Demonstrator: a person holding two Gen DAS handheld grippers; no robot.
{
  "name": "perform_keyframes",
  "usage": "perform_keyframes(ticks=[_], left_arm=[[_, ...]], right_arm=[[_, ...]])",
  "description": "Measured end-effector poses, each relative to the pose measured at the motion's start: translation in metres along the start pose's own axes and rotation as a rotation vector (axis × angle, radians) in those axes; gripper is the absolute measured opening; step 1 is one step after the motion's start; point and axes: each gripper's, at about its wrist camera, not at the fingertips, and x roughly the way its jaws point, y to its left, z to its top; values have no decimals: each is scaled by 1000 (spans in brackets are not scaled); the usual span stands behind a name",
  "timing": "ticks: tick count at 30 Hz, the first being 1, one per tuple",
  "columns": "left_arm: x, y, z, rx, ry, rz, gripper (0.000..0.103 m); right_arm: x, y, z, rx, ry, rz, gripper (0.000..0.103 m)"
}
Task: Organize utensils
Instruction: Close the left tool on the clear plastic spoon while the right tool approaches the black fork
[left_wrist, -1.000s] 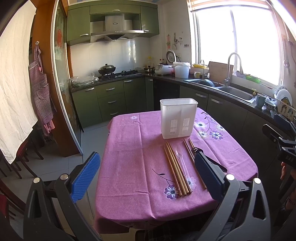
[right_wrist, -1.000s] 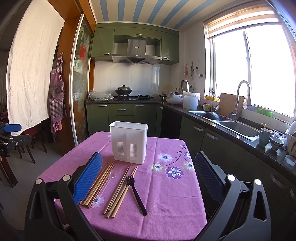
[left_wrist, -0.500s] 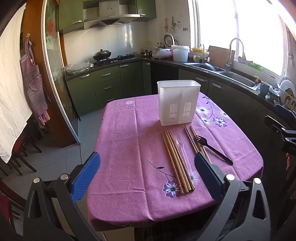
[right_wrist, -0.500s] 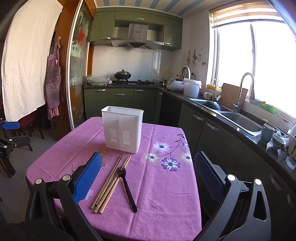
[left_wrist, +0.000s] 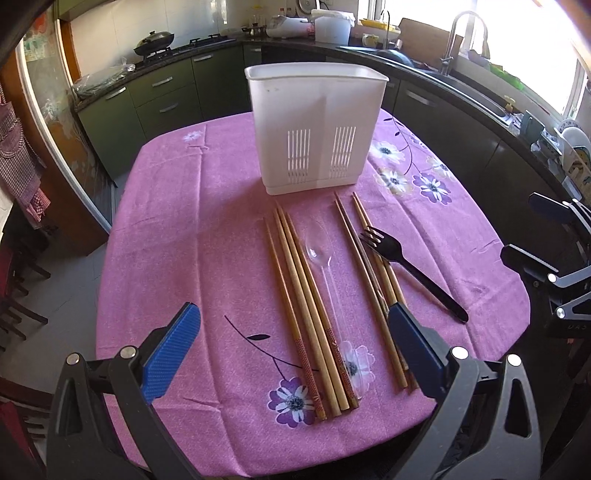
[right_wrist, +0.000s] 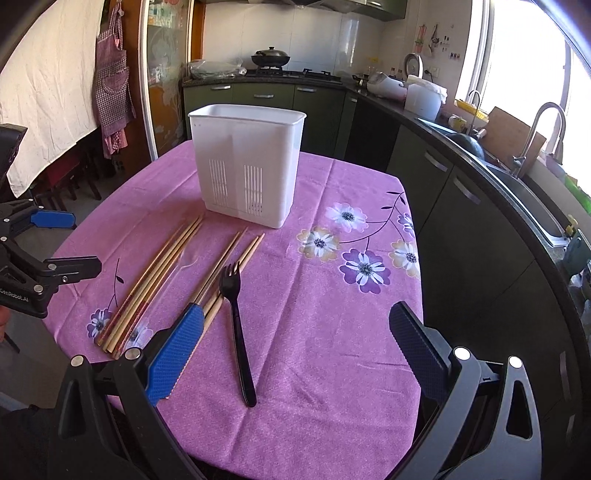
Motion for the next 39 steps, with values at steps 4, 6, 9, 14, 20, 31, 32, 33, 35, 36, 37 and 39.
perform_keyframes(ticks=[4,6,9,14,20,31,32,33,35,36,37,39], left_arm=[[20,-13,13,28,40,2,90],[31,-16,18,25,71,2,80],[48,-16,23,9,119,-14,63],[71,-16,25,-33,195,-63,36],[87,-22,30,-50,219,-87,20],[105,-24,35,-59,259,-71,19],[107,-25,36,-58,263,-69,17],[109,-25,36,-58,269,-69,16],[111,-25,34,-61,276,-72,11],[112,-25,35,-60,271,-67,10],[112,-25,35,-60,269,-71,10],[112,-24,36,-69,264,-83,9]], right_arm=[[7,-9,2,20,18,26,99],[9,-13,1,32,26,28,99],[11,-17,-2,37,35,28,95],[13,-20,-3,45,37,28,86],[16,-18,-5,46,36,44,84],[15,-17,-5,41,34,49,84],[15,-17,-5,38,35,47,84],[15,-16,-5,34,36,46,84],[15,-15,-4,26,38,45,84],[14,-14,-4,22,39,45,84],[14,-14,-4,18,43,44,84],[15,-12,-2,6,48,42,84]])
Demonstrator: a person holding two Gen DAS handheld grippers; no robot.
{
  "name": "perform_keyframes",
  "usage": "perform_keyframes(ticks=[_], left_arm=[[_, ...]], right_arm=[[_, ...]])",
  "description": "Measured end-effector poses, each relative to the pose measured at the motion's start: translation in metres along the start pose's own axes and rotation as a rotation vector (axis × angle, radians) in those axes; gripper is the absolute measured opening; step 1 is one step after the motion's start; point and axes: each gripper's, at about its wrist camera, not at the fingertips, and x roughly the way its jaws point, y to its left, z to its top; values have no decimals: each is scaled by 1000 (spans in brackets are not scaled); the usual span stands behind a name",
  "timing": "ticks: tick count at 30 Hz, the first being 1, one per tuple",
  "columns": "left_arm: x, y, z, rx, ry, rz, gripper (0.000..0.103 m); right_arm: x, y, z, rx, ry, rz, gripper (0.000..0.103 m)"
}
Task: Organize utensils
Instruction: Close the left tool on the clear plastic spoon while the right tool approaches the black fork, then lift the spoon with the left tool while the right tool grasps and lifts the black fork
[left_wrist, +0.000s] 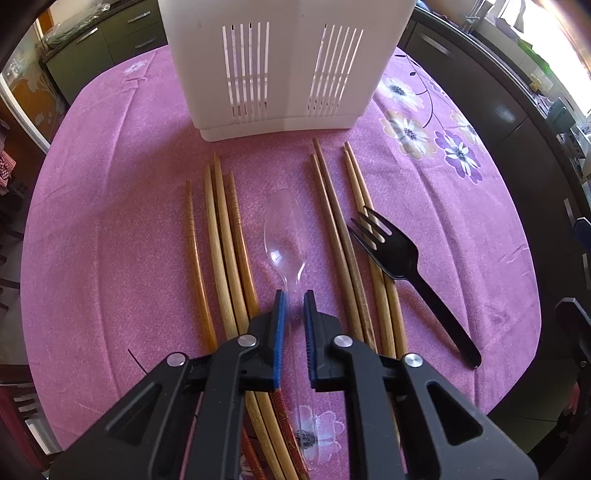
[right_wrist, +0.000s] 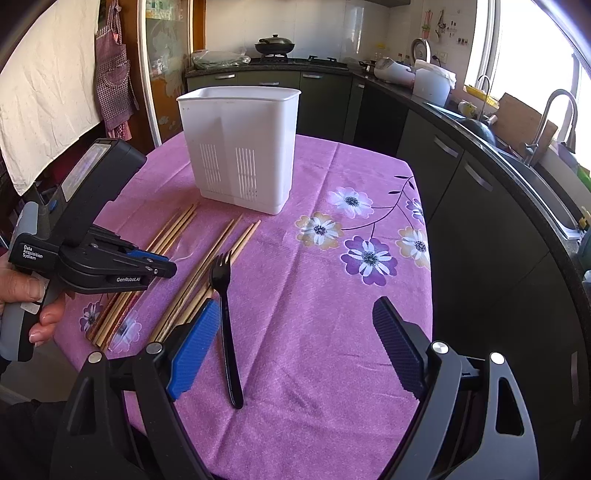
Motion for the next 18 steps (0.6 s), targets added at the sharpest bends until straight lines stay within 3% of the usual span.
perform_keyframes(ticks=[3,9,12,13,14,18], left_arm=[[-8,5,-4,-10,-27,-21,9],[-57,8,-13,-10,-169,-48,9],[-82,8,-19,3,-238,-48,9],[-91,8,-22,7,-261,-47,9],[-97,8,-25,10,-279,-46,9],[-116,10,-30,24,-328,-48,9]], right_arm=[[3,4,4,-39,26,17,84],[24,33,6,-207,119,84,79],[35,49,7,-272,148,113,52],[40,54,6,-293,162,118,38],[46,59,5,-309,178,124,33],[66,71,3,-321,239,163,31]])
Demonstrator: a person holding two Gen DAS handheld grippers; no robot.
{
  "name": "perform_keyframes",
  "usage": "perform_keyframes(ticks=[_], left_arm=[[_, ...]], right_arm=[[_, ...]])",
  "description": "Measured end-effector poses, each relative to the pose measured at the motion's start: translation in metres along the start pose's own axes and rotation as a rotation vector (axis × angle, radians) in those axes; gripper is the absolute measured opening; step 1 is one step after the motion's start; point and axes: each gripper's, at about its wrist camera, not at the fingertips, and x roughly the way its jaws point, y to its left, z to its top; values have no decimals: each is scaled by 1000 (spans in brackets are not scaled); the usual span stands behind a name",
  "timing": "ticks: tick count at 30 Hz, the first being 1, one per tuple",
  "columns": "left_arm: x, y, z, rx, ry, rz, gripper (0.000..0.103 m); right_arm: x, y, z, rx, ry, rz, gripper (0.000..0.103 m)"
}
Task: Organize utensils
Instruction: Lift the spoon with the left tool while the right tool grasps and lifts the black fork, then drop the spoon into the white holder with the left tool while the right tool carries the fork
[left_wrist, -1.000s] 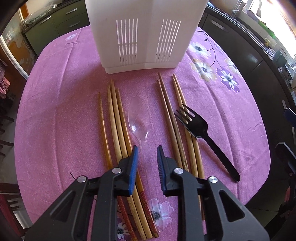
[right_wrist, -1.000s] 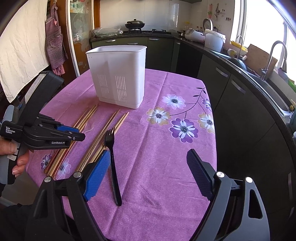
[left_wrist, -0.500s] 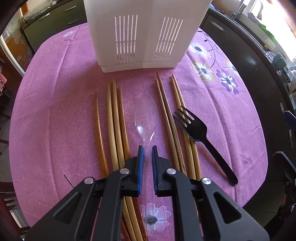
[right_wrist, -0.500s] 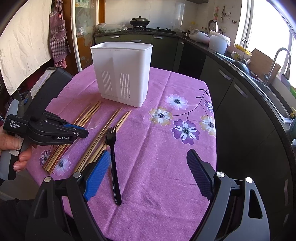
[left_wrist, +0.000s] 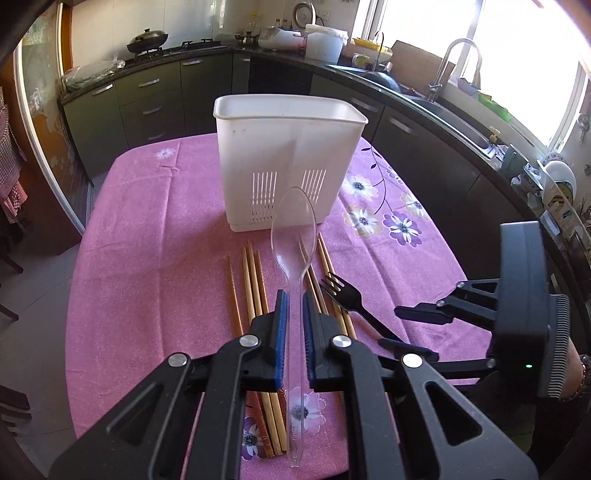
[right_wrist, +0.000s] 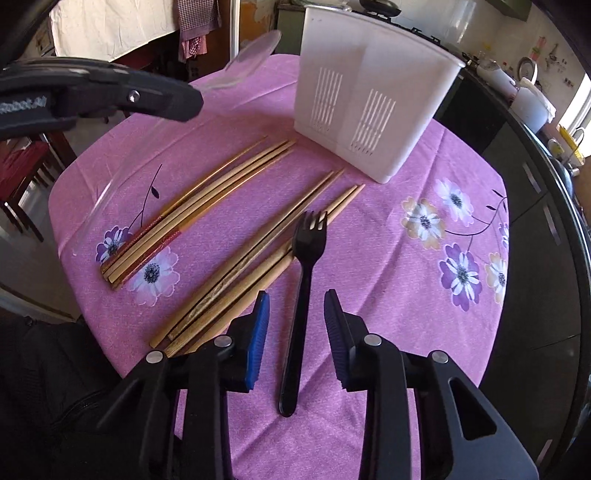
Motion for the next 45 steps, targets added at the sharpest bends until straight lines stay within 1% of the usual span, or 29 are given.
perform_keyframes(ticks=[3,5,7,8,9,15,16,17,19,22,24,28,30,32,35,37,39,41,43,45], left_arm=[[-8,4,-3,2,-10,-7,9],[-10,5,-4,5,-11,-7,9],[-11,7,-6,5,-9,-10,9],[-11,8,-7,6,-7,-11,9],[-11,8,-7,4,-5,-11,9],[-9,12,-9,2,0,-17,9],[-9,12,-10,3,2,-17,9],[-9,12,-10,2,4,-16,9],[-8,14,-10,2,5,-17,9],[-8,15,-9,-1,1,-12,9],[-9,17,-7,-7,-3,-14,9],[-17,21,1,-20,-34,-25,9],[-26,24,10,-26,-73,-36,9],[-38,26,25,-34,-133,-48,9],[-59,28,54,-43,-267,-59,9],[-68,29,75,-47,-370,-65,9],[-72,29,95,-44,-471,-42,9],[-68,30,114,-46,-547,-46,9],[-58,33,131,-60,-588,-58,9],[-45,34,145,-67,-624,-51,9]], right_arm=[[12,0,6,7,28,-19,31],[19,-2,10,10,45,-37,27],[24,-5,13,18,63,-41,26],[27,-6,14,19,73,-40,23],[30,-7,15,23,83,-40,22],[41,-15,20,49,109,5,22],[41,-16,21,56,107,19,20],[43,-19,22,70,106,31,14],[45,-21,23,80,99,46,10],[45,-22,23,90,88,37,9],[39,-24,20,106,63,30,9],[11,-34,13,168,-34,41,9],[-9,-41,9,205,-111,53,9],[-33,-46,6,237,-196,68,9],[-63,-51,0,287,-307,86,9],[-78,-55,-3,308,-360,107,9],[-86,-55,-5,320,-393,119,9],[-93,-54,-11,322,-412,130,9],[-96,-53,-12,324,-423,142,9],[-99,-49,-18,323,-428,154,9]])
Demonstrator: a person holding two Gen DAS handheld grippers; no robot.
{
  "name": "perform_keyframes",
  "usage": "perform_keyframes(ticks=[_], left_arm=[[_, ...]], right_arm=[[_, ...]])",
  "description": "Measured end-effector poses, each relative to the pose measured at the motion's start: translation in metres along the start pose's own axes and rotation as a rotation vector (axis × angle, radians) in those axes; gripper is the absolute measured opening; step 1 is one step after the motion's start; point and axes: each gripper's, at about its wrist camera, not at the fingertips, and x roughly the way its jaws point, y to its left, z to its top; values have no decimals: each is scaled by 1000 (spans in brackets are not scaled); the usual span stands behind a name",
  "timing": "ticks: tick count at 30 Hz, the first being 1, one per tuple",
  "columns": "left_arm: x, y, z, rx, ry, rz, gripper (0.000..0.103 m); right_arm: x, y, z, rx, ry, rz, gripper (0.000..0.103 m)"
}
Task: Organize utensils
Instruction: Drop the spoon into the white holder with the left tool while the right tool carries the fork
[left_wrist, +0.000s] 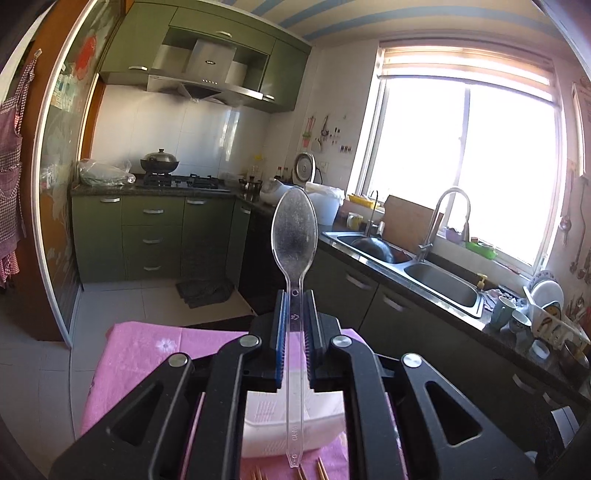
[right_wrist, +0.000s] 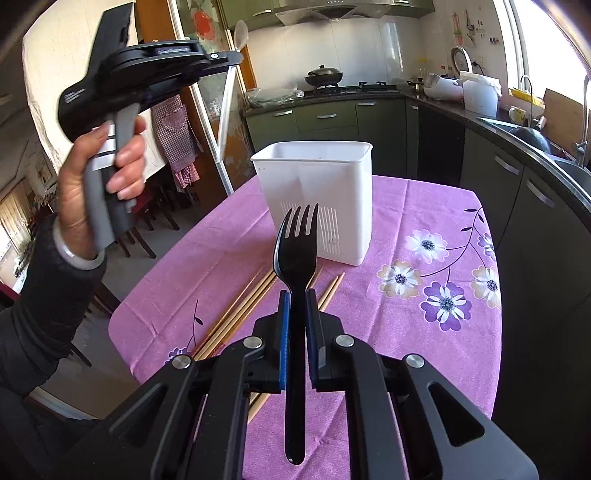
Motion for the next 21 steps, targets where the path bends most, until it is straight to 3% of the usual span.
perform_keyframes(ticks=[7,18,21], left_arm=[[48,-8,-6,80,-48,45,9],[54,11,-46,75,77,43,9],[56,12,-57,90,135,41,18]], right_arm=[[-4,-5,0,13,-32,9,9],[1,-10,33,8,-61,1,9],[2,-9,53,3,-86,-13,9]])
